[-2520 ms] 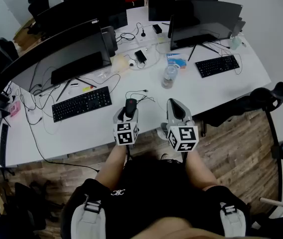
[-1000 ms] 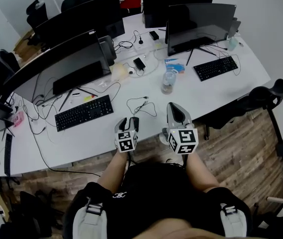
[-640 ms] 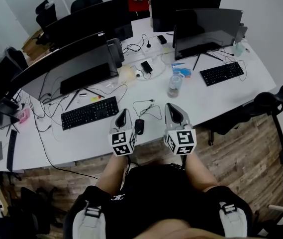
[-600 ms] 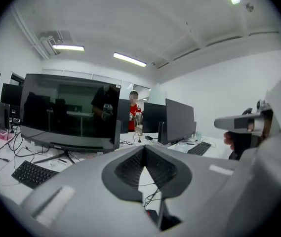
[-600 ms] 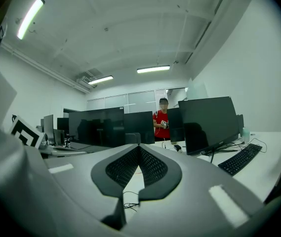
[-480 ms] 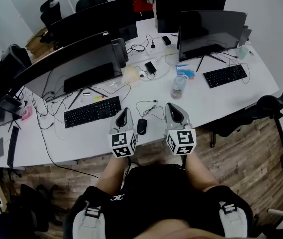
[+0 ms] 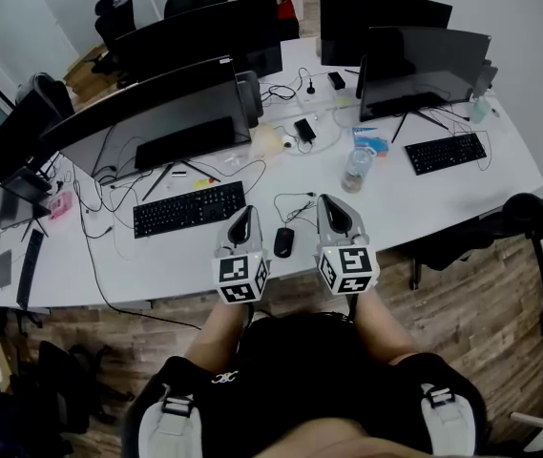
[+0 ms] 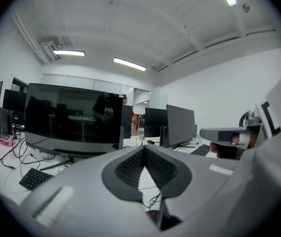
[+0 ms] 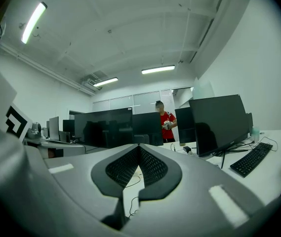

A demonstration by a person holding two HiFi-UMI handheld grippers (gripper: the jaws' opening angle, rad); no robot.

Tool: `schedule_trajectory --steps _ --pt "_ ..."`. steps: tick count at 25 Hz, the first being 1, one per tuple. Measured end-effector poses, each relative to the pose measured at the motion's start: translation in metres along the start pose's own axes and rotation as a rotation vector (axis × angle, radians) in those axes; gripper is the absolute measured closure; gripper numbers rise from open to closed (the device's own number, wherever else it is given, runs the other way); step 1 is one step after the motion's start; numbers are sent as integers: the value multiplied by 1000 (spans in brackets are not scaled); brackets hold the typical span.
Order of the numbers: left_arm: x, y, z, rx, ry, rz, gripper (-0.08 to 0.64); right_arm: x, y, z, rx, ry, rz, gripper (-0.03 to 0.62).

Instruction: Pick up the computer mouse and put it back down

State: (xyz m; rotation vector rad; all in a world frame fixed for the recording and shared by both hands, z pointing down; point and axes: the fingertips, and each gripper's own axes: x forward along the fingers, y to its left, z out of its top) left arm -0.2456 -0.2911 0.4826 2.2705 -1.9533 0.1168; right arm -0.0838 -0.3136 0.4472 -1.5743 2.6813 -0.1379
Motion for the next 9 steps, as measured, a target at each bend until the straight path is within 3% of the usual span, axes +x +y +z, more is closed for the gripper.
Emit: schedule_trajectory --steps 9 --pt "-13 31 5 -18 -9 7 506 20 42 0 -15 2 40 588"
